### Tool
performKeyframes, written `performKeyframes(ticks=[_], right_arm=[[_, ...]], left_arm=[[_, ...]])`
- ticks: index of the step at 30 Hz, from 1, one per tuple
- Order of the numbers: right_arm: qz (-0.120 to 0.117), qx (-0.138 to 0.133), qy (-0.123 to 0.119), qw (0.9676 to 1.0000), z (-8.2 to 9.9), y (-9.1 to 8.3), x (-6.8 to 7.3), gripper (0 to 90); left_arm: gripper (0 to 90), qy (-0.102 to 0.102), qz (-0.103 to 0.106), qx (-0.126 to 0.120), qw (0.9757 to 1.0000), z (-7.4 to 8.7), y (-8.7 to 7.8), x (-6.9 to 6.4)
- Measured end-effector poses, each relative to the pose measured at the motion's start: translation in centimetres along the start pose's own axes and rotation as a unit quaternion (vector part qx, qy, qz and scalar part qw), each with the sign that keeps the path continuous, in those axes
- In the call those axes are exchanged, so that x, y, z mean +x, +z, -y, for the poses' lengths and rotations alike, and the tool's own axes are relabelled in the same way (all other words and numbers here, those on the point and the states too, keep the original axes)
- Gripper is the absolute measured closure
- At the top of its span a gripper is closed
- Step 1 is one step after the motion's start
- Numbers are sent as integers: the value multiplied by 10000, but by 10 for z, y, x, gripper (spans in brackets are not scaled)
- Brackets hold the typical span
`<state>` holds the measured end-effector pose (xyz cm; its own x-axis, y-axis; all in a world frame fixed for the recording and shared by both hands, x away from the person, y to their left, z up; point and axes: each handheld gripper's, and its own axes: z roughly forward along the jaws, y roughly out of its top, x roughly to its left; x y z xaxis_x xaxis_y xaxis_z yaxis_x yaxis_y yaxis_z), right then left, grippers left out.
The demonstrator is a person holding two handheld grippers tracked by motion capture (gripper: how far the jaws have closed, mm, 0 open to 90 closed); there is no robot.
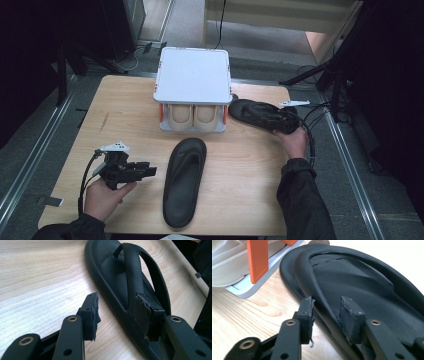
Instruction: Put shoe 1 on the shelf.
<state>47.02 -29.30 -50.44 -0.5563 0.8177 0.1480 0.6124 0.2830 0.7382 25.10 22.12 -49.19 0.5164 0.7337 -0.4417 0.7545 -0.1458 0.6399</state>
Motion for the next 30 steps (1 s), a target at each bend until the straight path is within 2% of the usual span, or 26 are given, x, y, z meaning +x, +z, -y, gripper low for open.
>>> performKeyframes(ticks=[2, 7, 15, 18, 22, 30], right_arm=[[-82, 32, -13, 10000, 1, -1, 0, 749], [-180, 125, -30, 9998, 2, 1, 2, 831], [-19, 205, 100, 9997, -1, 1, 7, 843], [66, 204, 229, 9995, -1, 2, 10, 845], [186, 170, 187, 9995, -3, 1, 15, 846], [220, 34, 231, 9995, -9, -11, 28, 846]], left_arm=[[548, 17, -1, -27, 10000, 0, 0, 1], [549, 22, -26, -25, 10000, -1, -1, 1], [554, 18, -37, -35, 10000, -2, -1, 3], [555, 31, -69, -38, 10000, -3, -1, 4], [555, 3, -89, -57, 9999, -4, 0, 5], [555, 8, -102, 4, 9999, -6, 3, 8]])
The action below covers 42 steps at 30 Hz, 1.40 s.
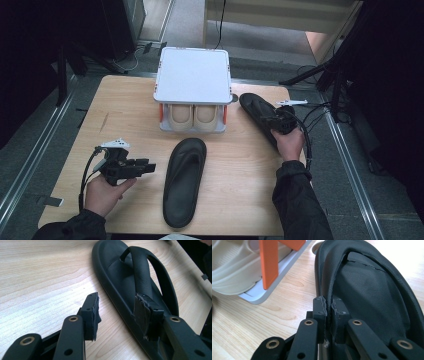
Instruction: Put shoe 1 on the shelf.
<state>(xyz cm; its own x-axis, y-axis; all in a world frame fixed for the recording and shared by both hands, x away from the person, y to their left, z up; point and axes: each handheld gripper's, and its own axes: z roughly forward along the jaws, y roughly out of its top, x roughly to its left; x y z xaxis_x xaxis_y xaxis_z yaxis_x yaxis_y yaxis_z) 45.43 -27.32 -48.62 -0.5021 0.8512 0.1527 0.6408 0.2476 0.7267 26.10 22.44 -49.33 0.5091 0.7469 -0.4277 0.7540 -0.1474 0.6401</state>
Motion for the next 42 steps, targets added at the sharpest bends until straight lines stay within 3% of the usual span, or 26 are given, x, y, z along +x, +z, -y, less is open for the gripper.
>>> performKeyframes(ticks=[4, 9, 13, 22, 24, 29, 32, 42], right_arm=[[88, -11, -37, 10000, -1, -13, 8, 846], [100, -26, -108, 9999, 0, -29, 19, 846], [121, -48, -143, 9998, 5, -48, 36, 846], [-5, -102, -149, 9998, 21, -75, 60, 845], [12, -68, -318, 9995, 29, -82, 75, 845], [-167, -54, -232, 9996, 42, -87, 90, 845], [-179, -17, -347, 9992, 55, -89, 105, 845], [-408, 54, -375, 9984, 82, -87, 136, 844]], left_arm=[[552, -12, -28, -12, 10000, -3, 2, 2], [543, 152, -124, -2, 9998, -8, 3, 2], [538, 282, -191, -4, 9994, -19, 5, 4], [531, 297, -66, -76, 9995, -34, 7, 12], [528, 262, -12, -121, 9996, -39, 9, 14], [528, 298, -55, -81, 9995, -44, 11, 17], [528, 288, -57, -100, 9995, -46, 12, 18], [528, 451, -115, -4, 9989, -46, 19, 18]])
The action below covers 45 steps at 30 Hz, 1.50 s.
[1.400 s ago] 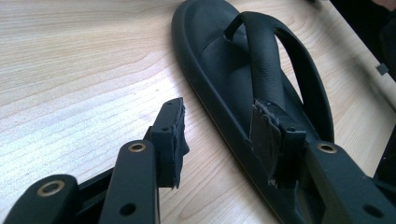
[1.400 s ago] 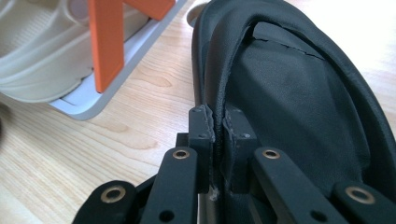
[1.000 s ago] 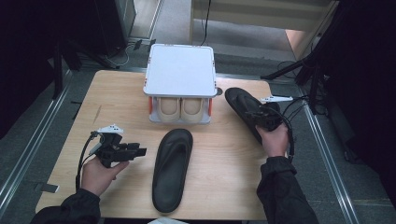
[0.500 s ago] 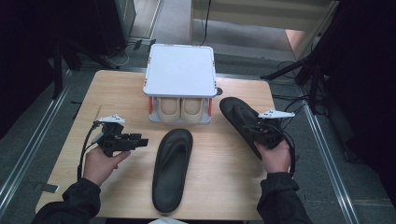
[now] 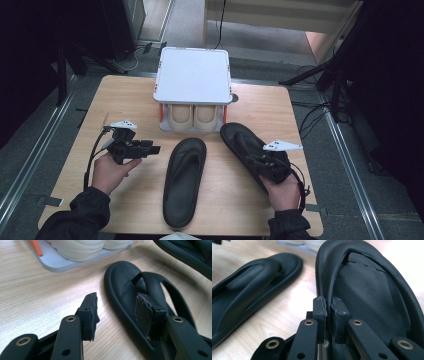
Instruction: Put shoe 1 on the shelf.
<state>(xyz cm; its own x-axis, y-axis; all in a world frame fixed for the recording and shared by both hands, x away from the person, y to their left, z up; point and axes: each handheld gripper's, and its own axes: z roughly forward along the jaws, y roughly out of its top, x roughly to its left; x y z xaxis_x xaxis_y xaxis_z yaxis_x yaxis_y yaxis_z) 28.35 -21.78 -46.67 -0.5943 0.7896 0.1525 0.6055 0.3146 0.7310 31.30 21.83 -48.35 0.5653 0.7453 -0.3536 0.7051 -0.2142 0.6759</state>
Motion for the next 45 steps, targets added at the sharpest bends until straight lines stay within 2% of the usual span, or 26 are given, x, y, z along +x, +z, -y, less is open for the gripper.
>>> performKeyframes(ticks=[5, 12, 13, 17, 21, 31, 38, 39, 40, 41, 45], right_arm=[[-8, 142, -145, 9998, 9, 8, 13, 843], [-24, 221, -134, 9997, 16, 15, 18, 842], [-54, 357, -207, 9991, 18, 22, 22, 842], [-13, 488, -357, 9982, 18, 31, 29, 843], [-10, 551, -390, 9977, 19, 37, 36, 843], [-110, 468, -251, 9985, 15, 47, 46, 840], [-137, 356, -325, 9987, 16, 52, 49, 804], [-173, 334, -307, 9988, 15, 52, 48, 754], [-173, 334, -307, 9988, 15, 52, 48, 754], [-231, 232, -280, 9991, 14, 49, 47, 715], [-346, 21, -317, 9989, 10, 34, 47, 748]], left_arm=[[528, 25, 85, 27, 10000, 0, 3, -2], [529, 75, 125, 32, 9999, 0, 4, -2], [529, 109, 99, 38, 9999, 1, 5, -3], [532, 136, 99, 68, 9998, 1, 5, -3], [534, 154, 107, 79, 9998, 1, 5, -5], [538, 133, 100, 36, 9999, 1, 5, -4], [576, 212, 113, -13, 9997, 2, 4, -4], [579, 212, 113, -13, 9997, 2, 4, -4], [579, 224, 103, 19, 9997, 1, 4, -4], [584, 232, 107, 34, 9997, 2, 3, -4], [615, 227, 103, 79, 9997, 2, 1, -4]])
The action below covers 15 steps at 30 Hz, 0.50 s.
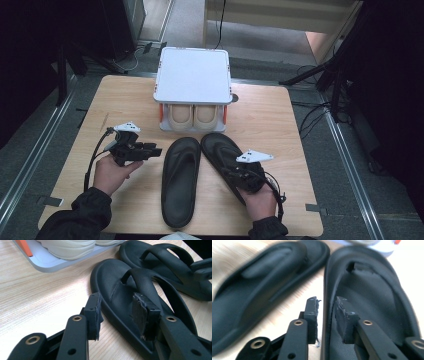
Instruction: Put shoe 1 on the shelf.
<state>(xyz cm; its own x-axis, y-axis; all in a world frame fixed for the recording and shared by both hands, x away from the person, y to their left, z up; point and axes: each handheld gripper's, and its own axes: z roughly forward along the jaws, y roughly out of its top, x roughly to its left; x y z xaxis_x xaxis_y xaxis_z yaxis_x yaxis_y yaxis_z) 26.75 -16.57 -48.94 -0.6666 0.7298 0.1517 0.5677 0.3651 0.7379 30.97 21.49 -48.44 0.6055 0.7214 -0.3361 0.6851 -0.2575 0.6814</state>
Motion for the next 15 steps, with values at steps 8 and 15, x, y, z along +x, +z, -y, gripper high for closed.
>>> performKeyframes(ticks=[8, 15], right_arm=[[-21, -293, 117, 9995, -5, -21, -33, 900], [237, -346, 48, 9991, -8, -21, -66, 900]], left_arm=[[795, -53, 31, 32, 10000, 6, -3, -2], [881, -55, 42, 98, 9999, 14, -1, -4]])
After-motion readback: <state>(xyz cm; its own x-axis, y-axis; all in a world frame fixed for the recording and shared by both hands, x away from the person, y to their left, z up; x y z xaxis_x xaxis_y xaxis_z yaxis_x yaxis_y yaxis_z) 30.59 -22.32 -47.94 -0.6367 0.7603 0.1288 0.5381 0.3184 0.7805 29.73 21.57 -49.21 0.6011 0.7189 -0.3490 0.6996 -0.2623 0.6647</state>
